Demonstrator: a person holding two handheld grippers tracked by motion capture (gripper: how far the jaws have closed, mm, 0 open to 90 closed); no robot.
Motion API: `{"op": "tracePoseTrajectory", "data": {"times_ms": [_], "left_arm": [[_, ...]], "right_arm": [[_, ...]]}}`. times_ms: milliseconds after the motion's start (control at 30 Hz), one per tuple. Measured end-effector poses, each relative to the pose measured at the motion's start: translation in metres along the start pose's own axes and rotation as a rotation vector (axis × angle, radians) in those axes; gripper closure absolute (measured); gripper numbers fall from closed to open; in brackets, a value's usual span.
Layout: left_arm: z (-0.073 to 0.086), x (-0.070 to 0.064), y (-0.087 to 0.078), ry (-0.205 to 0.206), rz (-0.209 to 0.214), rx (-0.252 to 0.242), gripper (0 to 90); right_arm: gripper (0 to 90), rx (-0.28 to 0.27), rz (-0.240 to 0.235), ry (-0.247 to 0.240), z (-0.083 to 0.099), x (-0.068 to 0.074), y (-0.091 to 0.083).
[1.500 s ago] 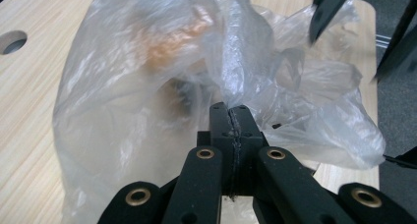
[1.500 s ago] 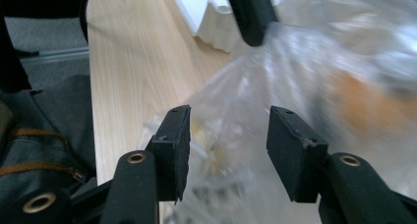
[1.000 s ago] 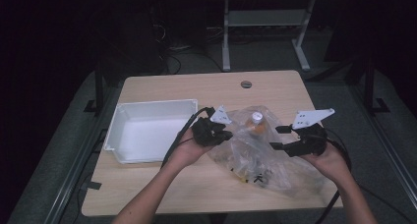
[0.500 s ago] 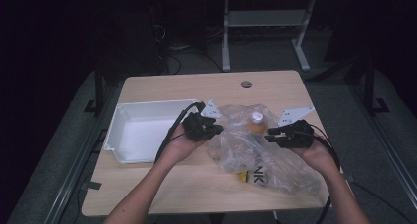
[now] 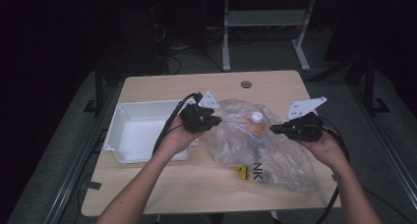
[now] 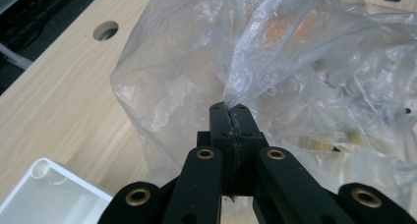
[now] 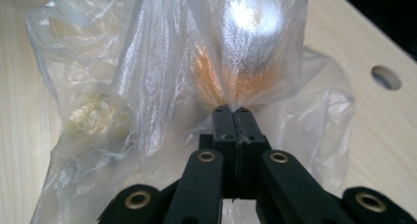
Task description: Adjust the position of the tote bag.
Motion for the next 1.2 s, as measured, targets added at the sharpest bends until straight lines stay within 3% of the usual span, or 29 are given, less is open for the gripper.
{"op": "tracePoseTrajectory", "data": {"times_ms": [267, 567, 833, 1000, 1200], "left_arm": [[-0.015, 0.014, 0.000, -0.013, -0.021, -0.010, 90.0], [-0.020, 0.030, 0.010, -0.050, -0.028, -0.014, 90.0], [-0.019, 0.037, 0.028, -0.090, -0.012, -0.025, 90.0], [-0.016, 0.037, 0.037, -0.095, -0.011, -0.022, 90.0], [-0.009, 0.034, 0.046, -0.134, -0.011, -0.041, 90.0]], "right_arm": [[89.7, -0.014, 0.021, -0.006, -0.015, -0.019, -0.011], [89.8, -0.018, 0.008, 0.019, -0.022, -0.041, -0.006], [89.8, -0.034, -0.025, 0.081, -0.015, -0.059, 0.000], [89.9, -0.018, -0.039, 0.104, -0.007, -0.065, 0.006], [89.9, -0.007, -0.057, 0.140, 0.003, -0.066, 0.014]]}}
Point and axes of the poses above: each handheld gripper's, and its own axes: y roughly forward along the jaws, z roughly out of its underside, x roughly to its left, the point moved 6 cm from there along y, roughly forward along the jaws, and after that the axes turned 5 degrees about -y, right-handed, at the moved point
